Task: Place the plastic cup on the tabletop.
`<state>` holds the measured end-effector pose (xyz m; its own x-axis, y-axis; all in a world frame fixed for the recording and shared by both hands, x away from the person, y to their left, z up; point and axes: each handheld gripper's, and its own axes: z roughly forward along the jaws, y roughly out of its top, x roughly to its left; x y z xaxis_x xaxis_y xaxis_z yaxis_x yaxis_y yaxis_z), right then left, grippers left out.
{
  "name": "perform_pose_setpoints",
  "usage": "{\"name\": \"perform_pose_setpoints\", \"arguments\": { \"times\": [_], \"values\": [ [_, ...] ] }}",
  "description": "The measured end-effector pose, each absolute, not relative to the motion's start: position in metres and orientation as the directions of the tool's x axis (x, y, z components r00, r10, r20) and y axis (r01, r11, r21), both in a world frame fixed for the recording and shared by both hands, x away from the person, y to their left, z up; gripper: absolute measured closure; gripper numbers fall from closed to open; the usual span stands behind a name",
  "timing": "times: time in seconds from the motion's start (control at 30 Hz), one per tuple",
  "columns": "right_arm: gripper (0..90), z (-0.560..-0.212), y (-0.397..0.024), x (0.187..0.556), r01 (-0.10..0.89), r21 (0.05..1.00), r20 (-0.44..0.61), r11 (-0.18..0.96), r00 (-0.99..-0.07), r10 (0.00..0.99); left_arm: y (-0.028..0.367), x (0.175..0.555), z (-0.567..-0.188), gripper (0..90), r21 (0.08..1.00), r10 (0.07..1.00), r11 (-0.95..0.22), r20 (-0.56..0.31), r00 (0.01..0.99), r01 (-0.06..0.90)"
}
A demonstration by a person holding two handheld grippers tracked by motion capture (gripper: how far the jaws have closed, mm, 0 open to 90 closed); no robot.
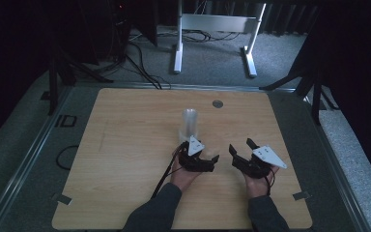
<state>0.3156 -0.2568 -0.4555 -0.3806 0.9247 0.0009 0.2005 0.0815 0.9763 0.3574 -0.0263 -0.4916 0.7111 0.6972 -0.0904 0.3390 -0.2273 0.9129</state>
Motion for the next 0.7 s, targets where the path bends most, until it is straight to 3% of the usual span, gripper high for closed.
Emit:
{"name": "perform_pose_setpoints", "arguments": {
  "times": [0.7],
  "values": [
    [25.6,-0.456,-0.259,0.316,0.203,0.976,0.009,0.073,-0.373,0.928,0.012,0.333,-0.496,14.1,0.924,0.708,-0.185,-0.112,0.698,0.336]
  ]
}}
